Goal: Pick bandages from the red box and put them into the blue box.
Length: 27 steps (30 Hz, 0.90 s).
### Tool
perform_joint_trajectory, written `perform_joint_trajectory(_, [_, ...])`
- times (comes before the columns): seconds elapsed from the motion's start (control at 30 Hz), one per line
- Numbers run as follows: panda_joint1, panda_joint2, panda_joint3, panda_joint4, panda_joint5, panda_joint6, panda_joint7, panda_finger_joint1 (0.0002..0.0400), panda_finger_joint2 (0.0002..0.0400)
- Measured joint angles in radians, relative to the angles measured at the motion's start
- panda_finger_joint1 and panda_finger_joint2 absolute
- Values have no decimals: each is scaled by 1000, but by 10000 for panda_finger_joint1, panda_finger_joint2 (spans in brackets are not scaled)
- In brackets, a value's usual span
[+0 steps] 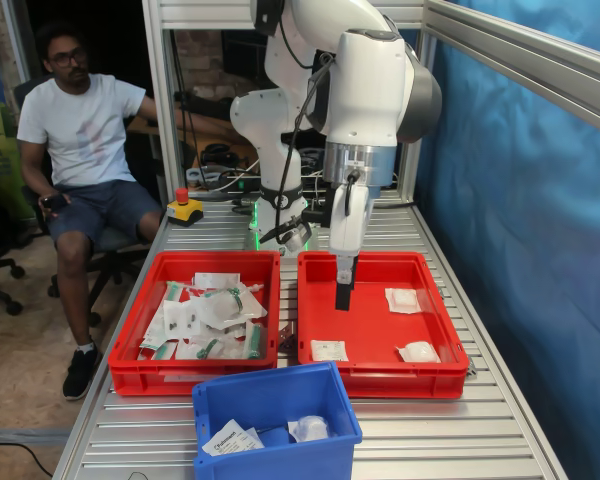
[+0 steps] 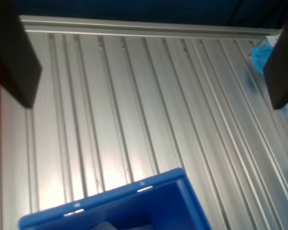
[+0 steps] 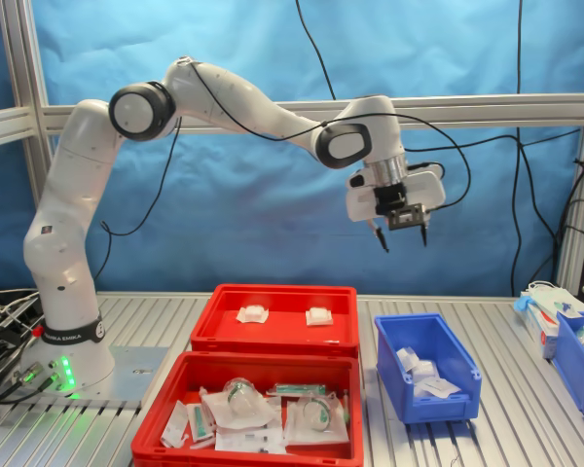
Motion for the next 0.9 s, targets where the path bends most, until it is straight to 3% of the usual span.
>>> perform_joint_trajectory(0.37, [0, -136, 73, -172, -67, 0, 0, 400, 400])
perform_joint_trajectory(0.53, [0, -196, 119, -239, -116, 0, 0, 400, 400])
perform_joint_trajectory(0.8, [-9, -239, 198, -279, -177, 0, 0, 400, 400])
perform_joint_trajectory(0.9, [-16, -247, 230, -285, -188, 0, 0, 400, 400])
